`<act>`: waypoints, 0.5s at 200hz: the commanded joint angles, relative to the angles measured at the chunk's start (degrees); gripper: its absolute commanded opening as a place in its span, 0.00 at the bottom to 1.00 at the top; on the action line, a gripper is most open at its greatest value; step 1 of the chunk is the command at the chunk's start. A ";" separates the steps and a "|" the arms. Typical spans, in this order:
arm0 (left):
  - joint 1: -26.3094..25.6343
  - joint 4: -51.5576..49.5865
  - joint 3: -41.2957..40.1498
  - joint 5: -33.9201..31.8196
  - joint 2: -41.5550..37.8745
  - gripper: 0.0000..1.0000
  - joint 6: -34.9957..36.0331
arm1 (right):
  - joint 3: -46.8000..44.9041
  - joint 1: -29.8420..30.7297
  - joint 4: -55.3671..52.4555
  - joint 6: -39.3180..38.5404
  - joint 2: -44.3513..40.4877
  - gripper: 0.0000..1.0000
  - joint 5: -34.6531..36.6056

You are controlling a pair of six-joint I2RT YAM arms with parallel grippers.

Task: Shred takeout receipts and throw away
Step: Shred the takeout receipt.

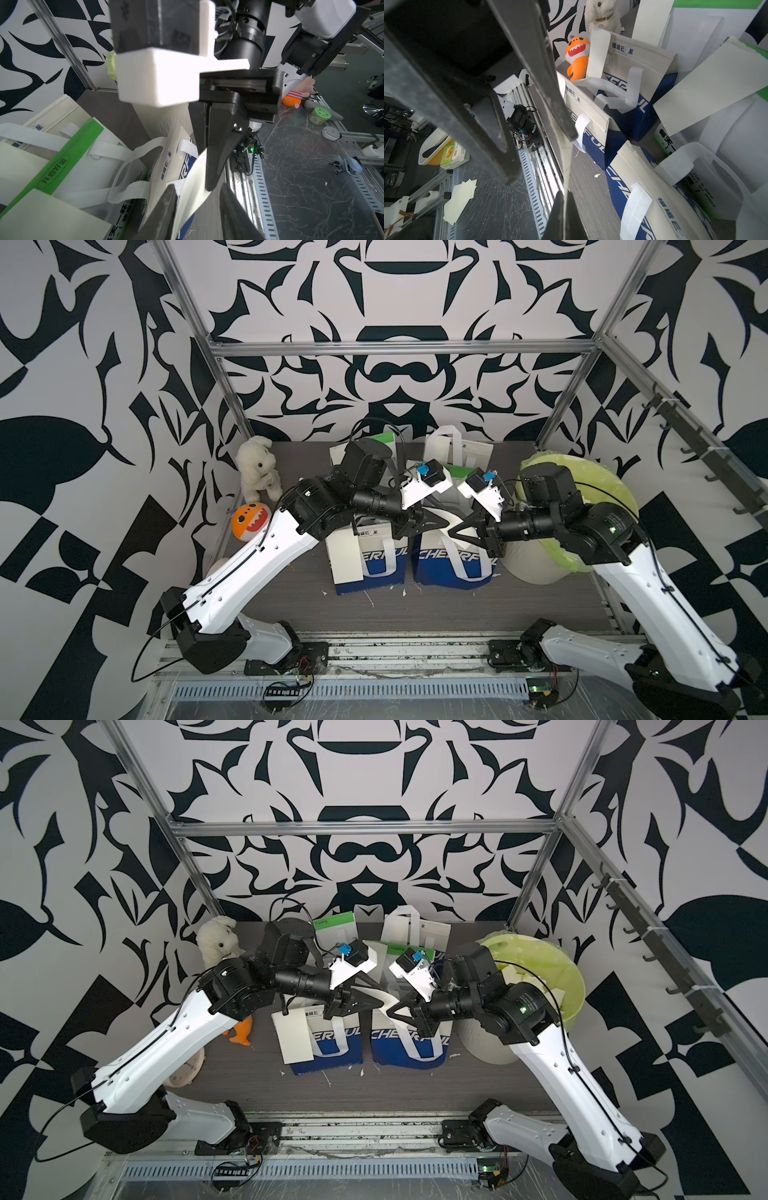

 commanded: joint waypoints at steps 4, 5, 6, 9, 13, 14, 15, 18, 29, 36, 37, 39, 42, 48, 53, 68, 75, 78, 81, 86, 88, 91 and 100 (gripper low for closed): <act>0.02 1.62 -0.84 1.43 -1.35 0.30 -0.59 | 0.17 0.34 2.34 0.95 -0.46 0.00 -0.45; 0.02 1.64 -0.75 1.40 -1.33 0.30 -0.59 | 0.19 0.34 2.33 0.97 -0.46 0.00 -0.45; 0.02 1.61 -0.71 1.38 -1.32 0.29 -0.59 | 0.19 0.34 2.37 0.98 -0.45 0.00 -0.45; 0.02 1.66 -0.71 1.43 -1.33 0.29 -0.61 | 0.20 0.34 2.35 0.92 -0.45 0.00 -0.45; 0.02 1.72 -0.74 1.47 -1.28 0.28 -0.67 | 0.20 0.39 2.37 0.92 -0.45 0.00 -0.45; 0.02 1.74 -0.70 1.46 -1.25 0.28 -0.67 | 0.20 0.36 2.35 1.00 -0.45 0.00 -0.45; 0.02 1.70 -0.73 1.41 -1.23 0.28 -0.68 | 0.20 0.35 2.38 1.08 -0.45 0.00 -0.45; 0.02 1.80 -0.67 1.46 -1.18 0.27 -0.68 | 0.20 0.34 2.38 1.08 -0.45 0.00 -0.45; 0.02 1.94 -0.87 1.47 -1.30 0.24 -0.68 | 0.20 0.34 2.34 1.19 -0.45 0.00 -0.45; 0.02 2.37 -1.06 1.45 -1.42 0.23 -0.75 | 0.20 0.36 2.40 1.17 -0.45 0.00 -0.45; 0.02 2.41 -1.12 1.45 -1.45 0.23 -0.76 | 0.20 0.35 2.45 1.17 -0.45 0.00 -0.45; 0.02 2.53 -1.22 1.48 -1.47 0.23 -0.83 | 0.20 0.34 2.44 1.17 -0.50 0.00 -0.45; 0.02 2.78 -1.34 1.46 -1.56 0.23 -0.97 | 0.17 0.34 2.49 1.17 -0.46 0.00 -0.45; 0.02 3.16 -1.60 1.52 -1.73 0.23 -1.11 | 0.20 0.34 2.50 1.17 -0.40 0.00 -0.44; 0.02 3.54 -1.86 1.43 -1.93 0.23 -1.20 | 0.20 0.34 2.48 1.17 -0.39 0.00 -0.45; 0.02 4.55 -2.67 1.37 -2.51 0.17 -1.49 | 0.20 0.34 2.45 1.21 -0.28 0.00 -0.34; 0.03 4.84 -2.89 1.37 -2.70 0.12 -1.54 | 0.20 0.34 2.50 1.26 -0.28 0.00 -0.28; 0.03 4.86 -3.02 1.41 -2.78 0.08 -1.55 | 0.20 0.34 2.50 1.27 -0.28 0.00 -0.27; 0.02 4.96 -3.10 1.37 -2.78 0.05 -1.56 | 0.20 0.34 2.65 1.37 -0.28 0.00 -0.25; 0.02 4.95 -3.26 1.37 -2.87 0.01 -1.62 | 0.12 0.34 2.83 1.54 -0.28 0.00 -0.25; 0.02 4.92 -3.33 1.30 -2.88 0.00 -1.64 | 0.11 0.34 2.89 1.53 -0.32 0.00 -0.27; 0.02 5.02 -3.45 1.21 -2.96 0.00 -1.76 | 0.06 0.35 3.04 1.61 -0.36 0.00 -0.32; 0.03 5.23 -3.84 0.98 -3.19 0.00 -1.88 | -0.05 0.34 3.60 1.93 -0.44 0.03 -0.12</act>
